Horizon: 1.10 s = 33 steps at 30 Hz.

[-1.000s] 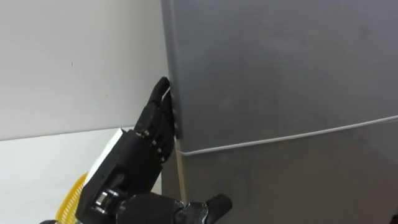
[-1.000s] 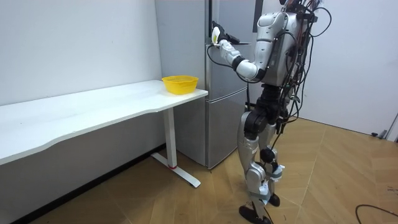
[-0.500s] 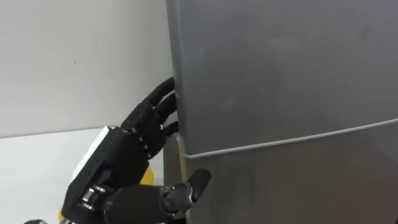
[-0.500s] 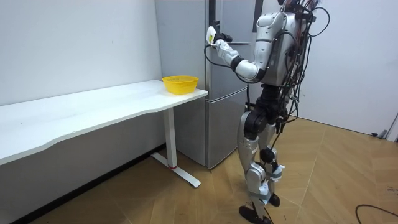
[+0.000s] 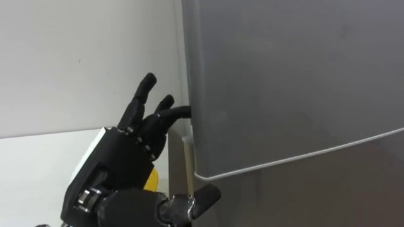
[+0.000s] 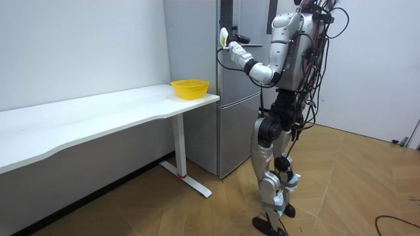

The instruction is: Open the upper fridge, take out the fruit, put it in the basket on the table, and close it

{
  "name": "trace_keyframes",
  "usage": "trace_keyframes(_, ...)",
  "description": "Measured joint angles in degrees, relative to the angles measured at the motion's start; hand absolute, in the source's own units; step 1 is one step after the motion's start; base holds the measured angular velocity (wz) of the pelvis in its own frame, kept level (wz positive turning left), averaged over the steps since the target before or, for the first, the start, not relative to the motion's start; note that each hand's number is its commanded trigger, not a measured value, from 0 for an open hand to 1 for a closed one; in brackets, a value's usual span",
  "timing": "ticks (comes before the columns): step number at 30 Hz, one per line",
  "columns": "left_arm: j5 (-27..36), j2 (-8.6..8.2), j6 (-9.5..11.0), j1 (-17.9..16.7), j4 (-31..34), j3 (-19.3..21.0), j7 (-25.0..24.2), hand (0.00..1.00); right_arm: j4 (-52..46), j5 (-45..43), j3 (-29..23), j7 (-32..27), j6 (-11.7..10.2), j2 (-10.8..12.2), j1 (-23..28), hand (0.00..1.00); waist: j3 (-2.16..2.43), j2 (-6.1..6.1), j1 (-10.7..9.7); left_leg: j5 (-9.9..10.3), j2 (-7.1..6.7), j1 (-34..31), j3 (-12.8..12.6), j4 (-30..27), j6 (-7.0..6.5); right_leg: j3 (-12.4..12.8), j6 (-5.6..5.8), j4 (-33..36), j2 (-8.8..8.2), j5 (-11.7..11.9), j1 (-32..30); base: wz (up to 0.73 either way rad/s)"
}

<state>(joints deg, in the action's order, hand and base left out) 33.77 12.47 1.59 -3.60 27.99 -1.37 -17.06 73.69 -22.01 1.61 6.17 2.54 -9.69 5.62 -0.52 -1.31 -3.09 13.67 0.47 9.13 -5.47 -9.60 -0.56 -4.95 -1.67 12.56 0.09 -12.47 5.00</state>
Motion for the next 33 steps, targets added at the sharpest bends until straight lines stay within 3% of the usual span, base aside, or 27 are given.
trace_keyframes(12, 4.17, 0.12, 0.04, -0.44, -0.89, -0.06, -3.01, 0.0, -0.04, -0.31, -0.02, 0.94, -0.03, -0.29, -0.01, 0.0, 0.09, -0.07, -0.44, 0.0, 0.01, -0.33, -0.21, -0.17, 0.0, -0.18, 0.04, 0.06, -0.09, 0.02, -0.19, 0.01)
trace_keyframes(18, 6.83, 0.39, 0.08, -0.43, -1.05, -0.54, -3.63, 0.0, -0.05, -0.65, -0.01, 1.56, 0.03, -0.53, 0.0, 0.0, 0.2, -0.23, -1.75, 0.0, -0.11, -0.35, -0.65, -0.63, 0.0, 0.2, 0.13, 0.12, -0.01, 0.08, -0.24, -0.03)
trace_keyframes(25, 8.17, 1.74, 1.19, 1.61, -0.9, -5.05, -8.53, 0.0, -0.13, -0.78, -0.05, 2.09, 0.03, -1.07, -0.08, 0.0, 0.27, -0.41, -3.03, 0.0, -0.12, -0.05, -1.45, -0.91, 0.0, 0.84, 0.2, 0.25, -0.03, 0.12, -0.23, -0.05)
trace_keyframes(33, 8.55, 2.99, 0.95, 2.25, -0.84, -10.14, -12.81, 0.0, -0.15, -0.75, -0.01, 2.09, 0.01, -1.49, -0.18, 0.0, 0.24, -0.49, -4.66, 0.0, 0.18, 0.61, -3.79, -1.0, 0.0, 3.1, 0.19, 0.95, 0.2, 0.11, -0.73, -0.14)
